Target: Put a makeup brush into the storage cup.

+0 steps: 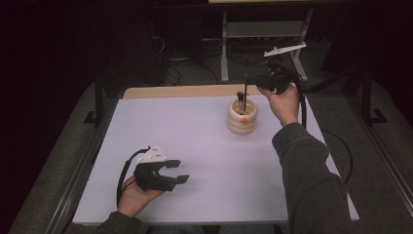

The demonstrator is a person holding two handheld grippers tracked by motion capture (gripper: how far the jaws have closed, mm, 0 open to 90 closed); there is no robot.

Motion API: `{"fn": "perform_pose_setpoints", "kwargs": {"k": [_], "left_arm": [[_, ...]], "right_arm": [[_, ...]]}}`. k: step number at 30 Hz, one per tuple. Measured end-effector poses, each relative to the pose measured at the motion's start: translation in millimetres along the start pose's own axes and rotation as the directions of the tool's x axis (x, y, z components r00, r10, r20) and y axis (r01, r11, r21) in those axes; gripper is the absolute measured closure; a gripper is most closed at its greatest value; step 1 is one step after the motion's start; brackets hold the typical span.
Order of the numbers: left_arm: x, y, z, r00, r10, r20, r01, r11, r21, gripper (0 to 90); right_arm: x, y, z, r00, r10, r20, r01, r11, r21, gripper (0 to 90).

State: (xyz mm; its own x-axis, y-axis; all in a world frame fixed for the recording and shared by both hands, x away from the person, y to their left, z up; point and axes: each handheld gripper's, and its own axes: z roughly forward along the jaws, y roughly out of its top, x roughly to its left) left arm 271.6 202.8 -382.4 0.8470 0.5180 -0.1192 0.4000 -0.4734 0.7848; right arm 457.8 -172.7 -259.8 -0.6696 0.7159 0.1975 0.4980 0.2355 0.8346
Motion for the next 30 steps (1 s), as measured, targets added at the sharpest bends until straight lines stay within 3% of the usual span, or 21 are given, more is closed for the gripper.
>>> {"fn": "perform_pose_setpoints", "kwargs": {"k": [10,22,30], "left_arm": [[0.4,-0.1,-1.6,1.0000,-0.007,-0.003,0.007,0.9999,-0.011,37.5],[0.5,0.0,-1.7,1.0000,-0.007,-0.001,0.007,0.9999,-0.012,37.4],[1.8,-0.1,-3.0,1.0000,-0.004,-0.004,0.004,0.9999,-0.013,37.3]], "right_arm": [[-9.9,-1.8,10.2,0.9985,0.047,0.029,-0.047,0.999,-0.010,85.1],[-13.1,-3.5,16.9,0.9963,0.043,0.075,-0.043,0.999,-0.003,85.1],[-14.1,-5.8,21.5,0.9956,0.047,0.081,-0.047,0.999,-0.001,85.0]]}}
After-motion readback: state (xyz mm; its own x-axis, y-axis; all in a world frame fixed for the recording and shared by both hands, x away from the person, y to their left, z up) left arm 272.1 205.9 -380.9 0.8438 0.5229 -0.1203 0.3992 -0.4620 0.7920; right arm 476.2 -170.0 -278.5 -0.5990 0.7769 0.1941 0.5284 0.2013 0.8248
